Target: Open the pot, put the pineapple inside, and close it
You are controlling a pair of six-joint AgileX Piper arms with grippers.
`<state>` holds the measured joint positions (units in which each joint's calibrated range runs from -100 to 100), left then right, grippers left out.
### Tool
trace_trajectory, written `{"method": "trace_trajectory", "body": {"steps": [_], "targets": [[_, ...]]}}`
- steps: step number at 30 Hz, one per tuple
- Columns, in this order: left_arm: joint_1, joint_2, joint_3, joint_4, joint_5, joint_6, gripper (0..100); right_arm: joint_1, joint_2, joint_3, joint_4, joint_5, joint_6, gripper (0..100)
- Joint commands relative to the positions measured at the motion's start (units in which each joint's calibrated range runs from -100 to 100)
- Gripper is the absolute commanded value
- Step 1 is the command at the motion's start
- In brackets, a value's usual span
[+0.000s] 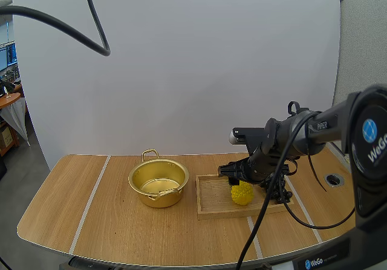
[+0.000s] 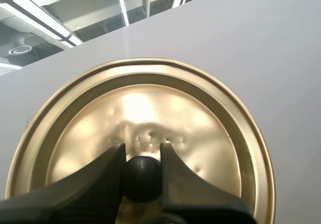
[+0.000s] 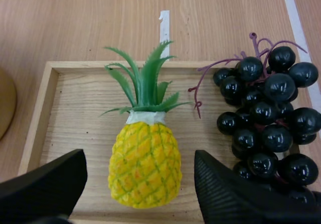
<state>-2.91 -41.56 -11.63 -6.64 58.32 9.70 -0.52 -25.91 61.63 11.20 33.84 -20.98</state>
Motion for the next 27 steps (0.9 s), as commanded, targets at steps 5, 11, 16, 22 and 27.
{"method": "trace_trajectory", "body": {"steps": [5,11,16,22,27], "targets": [[-0.2,-0.2,-0.5,0.3,-1.9,-0.4,0,-0.3,2.4,-1.2,-0.6,-2.6,-0.7,100],[-0.2,-0.2,-0.5,0.3,-1.9,-0.4,0,-0.3,4.4,-3.5,-0.3,-1.3,-0.3,100],[-0.2,-0.2,-0.5,0.3,-1.9,-0.4,0,-0.3,5.9,-3.5,-0.3,-1.4,-0.3,100],[-0.2,-0.2,-0.5,0.3,-1.9,-0.4,0,-0.3,8.5,-3.5,-0.3,-2.2,-0.3,100],[-0.2,-0.2,-0.5,0.3,-1.9,-0.4,0,-0.3,10.1,-3.5,-0.3,-3.2,-0.3,100]]}}
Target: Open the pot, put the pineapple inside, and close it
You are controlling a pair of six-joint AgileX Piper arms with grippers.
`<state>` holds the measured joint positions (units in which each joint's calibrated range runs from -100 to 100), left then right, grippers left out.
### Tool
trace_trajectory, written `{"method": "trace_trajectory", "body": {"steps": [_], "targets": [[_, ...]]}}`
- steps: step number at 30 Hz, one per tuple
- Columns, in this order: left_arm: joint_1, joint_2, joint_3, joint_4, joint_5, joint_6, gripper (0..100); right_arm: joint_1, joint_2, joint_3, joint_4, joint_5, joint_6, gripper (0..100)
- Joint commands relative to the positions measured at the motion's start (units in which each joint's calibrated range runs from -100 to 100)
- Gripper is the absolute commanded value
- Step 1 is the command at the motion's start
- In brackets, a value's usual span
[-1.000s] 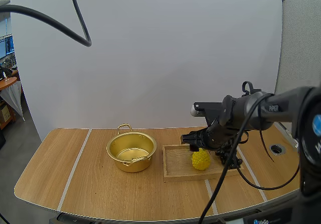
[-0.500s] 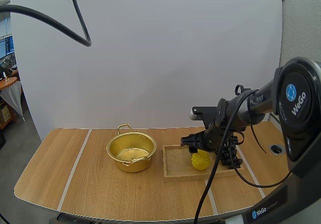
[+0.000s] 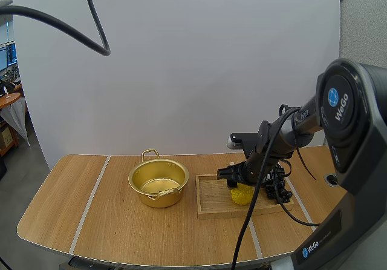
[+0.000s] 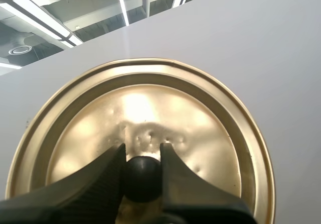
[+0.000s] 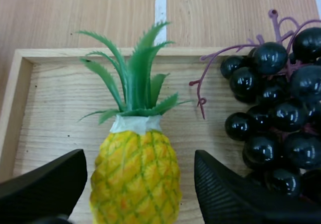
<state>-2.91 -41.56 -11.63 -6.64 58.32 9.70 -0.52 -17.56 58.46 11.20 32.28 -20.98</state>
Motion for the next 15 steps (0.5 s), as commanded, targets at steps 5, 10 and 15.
{"method": "trace_trajectory", "body": {"steps": [5,10,15], "targets": [[-0.2,-0.2,-0.5,0.3,-1.9,-0.4,0,-0.3,3.5,-0.3,-0.3,-3.6,-0.3,100],[-0.2,-0.2,-0.5,0.3,-1.9,-0.4,0,-0.3,5.9,-0.3,-0.3,-5.4,-0.3,100],[-0.2,-0.2,-0.5,0.3,-1.9,-0.4,0,-0.3,7.4,-0.3,-0.3,-6.5,-0.3,100]]}}
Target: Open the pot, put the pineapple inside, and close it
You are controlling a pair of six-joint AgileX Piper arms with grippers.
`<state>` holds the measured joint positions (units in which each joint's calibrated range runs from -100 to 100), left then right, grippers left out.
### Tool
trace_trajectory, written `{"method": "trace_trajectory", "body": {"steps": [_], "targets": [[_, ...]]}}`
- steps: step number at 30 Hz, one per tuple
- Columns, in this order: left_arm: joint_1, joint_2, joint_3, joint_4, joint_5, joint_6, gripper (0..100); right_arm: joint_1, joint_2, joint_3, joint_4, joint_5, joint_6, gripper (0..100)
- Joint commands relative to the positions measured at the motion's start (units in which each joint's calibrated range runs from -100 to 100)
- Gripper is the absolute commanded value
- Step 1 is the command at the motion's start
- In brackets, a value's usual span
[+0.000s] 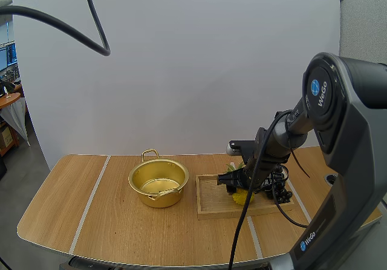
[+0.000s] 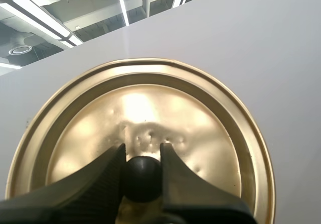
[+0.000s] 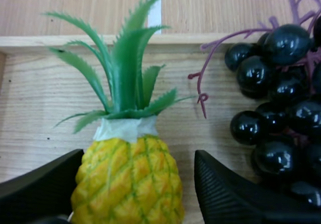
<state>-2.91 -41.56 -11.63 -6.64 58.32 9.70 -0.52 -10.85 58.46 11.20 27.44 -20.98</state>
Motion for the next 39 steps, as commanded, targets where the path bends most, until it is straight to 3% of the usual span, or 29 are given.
{"method": "trace_trajectory", "body": {"steps": [1,4,5,6,7,9,11,17,22,26,31,39], "targets": [[-0.2,-0.2,-0.5,0.3,-1.9,-0.4,0,-0.3,0.8,-0.3,-0.3,-2.1,-0.3,100],[-0.2,-0.2,-0.5,0.3,-1.9,-0.4,0,-0.3,0.8,-0.3,-0.8,-3.1,-0.4,100],[-0.2,-0.2,-0.5,0.3,-1.9,-0.4,0,-0.3,0.8,-0.3,-0.8,-3.1,-0.4,96],[-0.2,-0.2,-0.5,0.3,-1.9,-0.4,0,-0.3,0.8,-0.3,-0.8,-3.1,-0.4,83],[-0.2,-0.2,-0.5,0.3,-1.9,-0.4,0,-0.3,0.8,-0.3,-0.8,-3.1,-0.4,61],[-0.2,-0.2,-0.5,0.3,-1.9,-0.4,0,-0.3,0.8,-0.3,-0.8,-3.0,-0.4,27],[-0.2,-0.2,-0.5,0.3,-1.9,-0.4,0,-0.2,0.2,-0.3,-0.8,-2.8,-0.4,0],[-0.2,-0.2,-0.5,0.3,-1.9,-0.4,0,2.3,-6.2,-0.3,-0.8,-2.8,-3.6,0],[-0.2,-0.2,-0.5,0.3,-1.9,-0.4,0,7.2,-14.9,-1.2,-0.8,-1.4,-6.5,0],[-0.2,-0.2,-0.5,0.3,-1.9,-0.4,0,11.4,-19.8,-5.9,-0.1,6.5,-6.6,0],[-0.2,-0.2,-0.5,0.3,-1.9,-0.4,0,16.0,-20.2,-12.7,2.8,14.3,-6.6,0],[-0.2,-0.2,-0.5,0.3,-1.9,-0.4,0,20.9,-15.6,-20.1,3.5,13.7,-6.4,0]]}}
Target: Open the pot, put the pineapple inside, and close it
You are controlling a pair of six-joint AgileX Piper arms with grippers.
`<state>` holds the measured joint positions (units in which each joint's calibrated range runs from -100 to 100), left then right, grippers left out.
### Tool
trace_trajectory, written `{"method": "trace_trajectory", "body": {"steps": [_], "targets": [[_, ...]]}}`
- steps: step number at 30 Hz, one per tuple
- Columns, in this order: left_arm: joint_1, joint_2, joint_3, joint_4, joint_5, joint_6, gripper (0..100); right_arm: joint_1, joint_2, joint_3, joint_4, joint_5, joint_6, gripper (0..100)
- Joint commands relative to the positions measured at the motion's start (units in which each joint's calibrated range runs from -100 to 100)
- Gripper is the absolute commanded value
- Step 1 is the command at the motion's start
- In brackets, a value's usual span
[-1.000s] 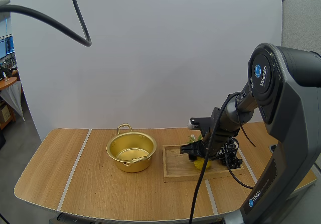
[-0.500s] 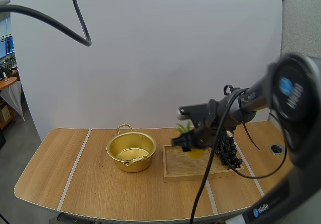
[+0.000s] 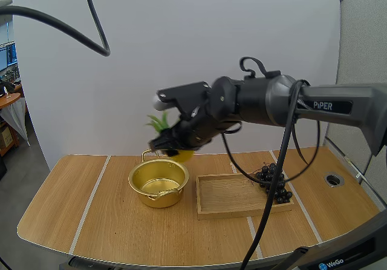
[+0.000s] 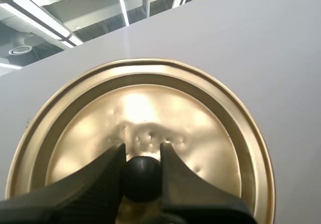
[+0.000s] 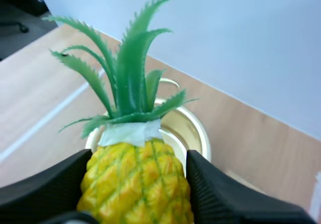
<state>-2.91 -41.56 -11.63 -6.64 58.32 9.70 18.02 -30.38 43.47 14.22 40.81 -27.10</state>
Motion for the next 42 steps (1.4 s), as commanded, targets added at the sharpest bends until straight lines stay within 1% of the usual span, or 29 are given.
{"method": "trace_trajectory", "body": {"steps": [1,8,15,21,29,41,42], "targets": [[-0.2,-0.2,-0.5,0.3,-1.9,-0.4,0,2.5,5.3,-5.7,0.5,0.5,0.0,0],[-0.2,-0.2,-0.5,0.3,-1.9,-0.4,0,2.5,15.2,-9.7,0.5,0.7,0.3,0],[-0.2,-0.2,-0.5,0.3,-1.9,-0.4,0,2.5,24.2,-9.7,0.4,-4.5,0.3,0],[-0.2,-0.2,-0.5,0.3,-1.9,-0.4,0,2.5,29.3,-9.7,0.5,-9.0,0.3,0],[-0.2,-0.2,-0.5,0.3,-1.9,-0.4,0,2.5,33.5,-10.7,0.5,-11.3,0.3,0],[-0.2,-0.2,-0.5,0.3,-1.9,-0.4,0,2.5,35.6,-11.2,0.5,-6.9,0.3,0],[-0.2,-0.2,-0.5,0.3,-1.9,-0.4,0,2.5,35.6,-11.2,0.5,-6.4,0.3,2]]}}
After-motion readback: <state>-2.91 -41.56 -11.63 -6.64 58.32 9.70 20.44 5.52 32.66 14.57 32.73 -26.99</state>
